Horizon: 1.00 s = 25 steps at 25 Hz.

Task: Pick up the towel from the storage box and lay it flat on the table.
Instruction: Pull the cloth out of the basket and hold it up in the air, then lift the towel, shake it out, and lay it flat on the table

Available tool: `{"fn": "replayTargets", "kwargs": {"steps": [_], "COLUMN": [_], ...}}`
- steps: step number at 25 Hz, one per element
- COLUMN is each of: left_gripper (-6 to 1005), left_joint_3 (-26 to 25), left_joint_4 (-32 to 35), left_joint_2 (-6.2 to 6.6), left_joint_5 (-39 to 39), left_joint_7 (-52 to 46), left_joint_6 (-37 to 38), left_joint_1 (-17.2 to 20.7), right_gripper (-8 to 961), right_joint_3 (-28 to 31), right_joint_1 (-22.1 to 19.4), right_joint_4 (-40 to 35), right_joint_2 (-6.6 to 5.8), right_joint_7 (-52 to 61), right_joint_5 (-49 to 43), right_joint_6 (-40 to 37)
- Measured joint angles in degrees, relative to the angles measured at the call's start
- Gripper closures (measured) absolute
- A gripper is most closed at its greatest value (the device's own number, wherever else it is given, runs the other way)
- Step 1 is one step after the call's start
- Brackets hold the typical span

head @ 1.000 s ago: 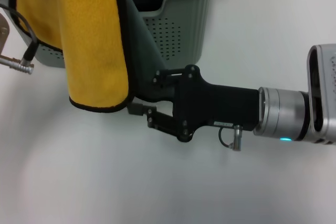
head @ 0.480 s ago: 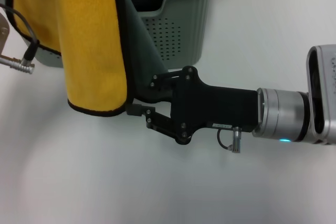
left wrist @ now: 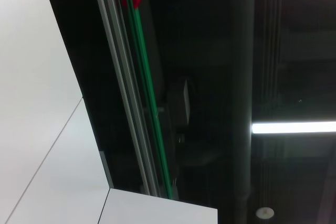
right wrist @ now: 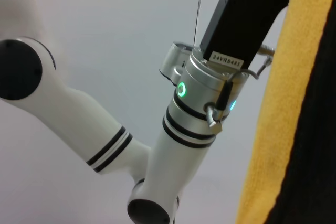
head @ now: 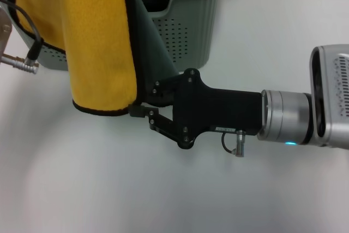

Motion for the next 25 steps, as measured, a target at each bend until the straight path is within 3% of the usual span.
{"fn": "replayTargets", "kwargs": {"steps": [8,13,17,21,25], "left_gripper": [941,938,936,934,932], "left_joint_3": [0.06,0.07,-0.19,-0.37,-0.21], "left_joint_4": [0.09,-0.27,-4.29,-10.18,-12.96], "left_joint_2": [0.00,0.00,0.10,0.37,0.36], "left_joint_5": [-0.31,-0.88,-1.91,-6.04,-7.85], "left_joint_7": [-0.06,0.10,0.46,1.12,3.76], "left_joint_6": [0.01,-0.03,-0.18,-0.12,0.01], "left_joint_1": [0.03,0.53,1.43,5.10,9.90], "right_gripper": [839,941,947,947,947], "right_joint_3": [-0.22,-0.22,1.25,8.69,21.70], "right_joint_1": [0.46,0.81,1.07,0.59,-1.20], "right_joint_4": [-0.03,-0.16,-1.50,-9.08,-21.14], "right_joint_2": [0.00,0.00,-0.26,-1.53,-0.73], "right_joint_7": [-0.10,-2.05,-2.47,1.76,12.05], "right_joint_5": [0.16,-0.10,-0.37,-8.47,-24.35], "right_joint_6": [-1.63,-2.29,-2.64,-3.44,-3.87]}}
